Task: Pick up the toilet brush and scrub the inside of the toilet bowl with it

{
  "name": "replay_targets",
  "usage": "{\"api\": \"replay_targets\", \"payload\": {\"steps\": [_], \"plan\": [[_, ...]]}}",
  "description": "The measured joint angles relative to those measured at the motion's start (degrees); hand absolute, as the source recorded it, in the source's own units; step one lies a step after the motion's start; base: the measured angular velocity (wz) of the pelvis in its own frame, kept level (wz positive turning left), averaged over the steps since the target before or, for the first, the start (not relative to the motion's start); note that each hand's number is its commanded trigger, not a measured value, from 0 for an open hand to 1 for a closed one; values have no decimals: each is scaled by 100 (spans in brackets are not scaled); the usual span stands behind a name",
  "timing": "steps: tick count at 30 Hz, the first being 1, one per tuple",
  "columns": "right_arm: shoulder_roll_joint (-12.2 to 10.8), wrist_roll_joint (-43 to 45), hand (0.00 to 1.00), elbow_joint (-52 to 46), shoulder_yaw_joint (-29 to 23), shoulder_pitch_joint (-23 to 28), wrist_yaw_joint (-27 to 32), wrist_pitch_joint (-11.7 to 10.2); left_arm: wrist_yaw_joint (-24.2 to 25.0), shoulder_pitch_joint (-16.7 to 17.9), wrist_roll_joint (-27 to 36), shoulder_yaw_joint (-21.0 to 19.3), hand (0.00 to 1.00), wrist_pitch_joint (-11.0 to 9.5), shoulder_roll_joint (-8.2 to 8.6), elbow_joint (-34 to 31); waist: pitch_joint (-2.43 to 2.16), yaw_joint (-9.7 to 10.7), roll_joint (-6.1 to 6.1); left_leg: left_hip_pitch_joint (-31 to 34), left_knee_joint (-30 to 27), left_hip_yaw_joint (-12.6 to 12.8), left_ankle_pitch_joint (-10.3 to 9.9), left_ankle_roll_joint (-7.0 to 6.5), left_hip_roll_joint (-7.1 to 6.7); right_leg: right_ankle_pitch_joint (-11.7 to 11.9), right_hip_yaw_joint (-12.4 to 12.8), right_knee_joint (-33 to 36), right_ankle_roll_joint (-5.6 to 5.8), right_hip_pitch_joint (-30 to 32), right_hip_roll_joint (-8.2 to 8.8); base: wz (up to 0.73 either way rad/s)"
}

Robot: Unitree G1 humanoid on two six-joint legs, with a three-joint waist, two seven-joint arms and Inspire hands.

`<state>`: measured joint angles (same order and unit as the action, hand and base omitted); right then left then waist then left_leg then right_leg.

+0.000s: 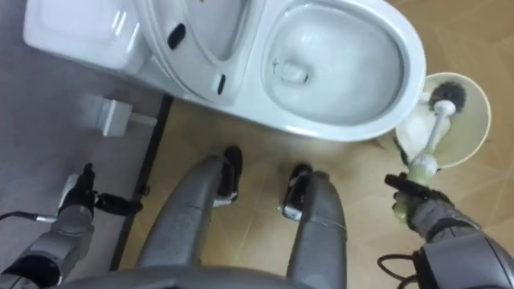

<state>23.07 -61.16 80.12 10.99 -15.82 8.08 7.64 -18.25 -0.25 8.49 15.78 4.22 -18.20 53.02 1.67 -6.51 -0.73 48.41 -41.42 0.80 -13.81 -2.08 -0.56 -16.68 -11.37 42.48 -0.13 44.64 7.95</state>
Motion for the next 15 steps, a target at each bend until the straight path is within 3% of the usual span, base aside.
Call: {"api": "replay_targets", "payload": {"steps": [6,8,12,15], "plan": [[-174,-616,100,-18,-748,424,103,-6,-25,235,-18,-660,0,-161,63,-110,-48,15,-81,-1010,680,-49,84,-30,-27,156,-121,-854,108,-1118,-60,5],[-176,-610,100,-10,-1058,594,175,-31,-40,551,-44,-1112,0,-175,144,-473,-57,62,-93,-1405,908,-113,85,-31,-24,224,-212,-1221,136,-1600,-109,11],[-231,-606,100,-46,-1375,887,202,-125,-135,962,-79,-1366,0,-205,223,-813,-81,97,-137,-1997,1240,-190,86,-22,-34,247,-373,-1678,160,-2301,-150,18],[-288,-604,100,-256,-1513,1144,244,-213,-150,1350,-449,-1579,0,-218,278,-1190,-93,154,-149,-2486,1533,-241,99,5,-35,298,-442,-2040,173,-2853,-205,9]]}}
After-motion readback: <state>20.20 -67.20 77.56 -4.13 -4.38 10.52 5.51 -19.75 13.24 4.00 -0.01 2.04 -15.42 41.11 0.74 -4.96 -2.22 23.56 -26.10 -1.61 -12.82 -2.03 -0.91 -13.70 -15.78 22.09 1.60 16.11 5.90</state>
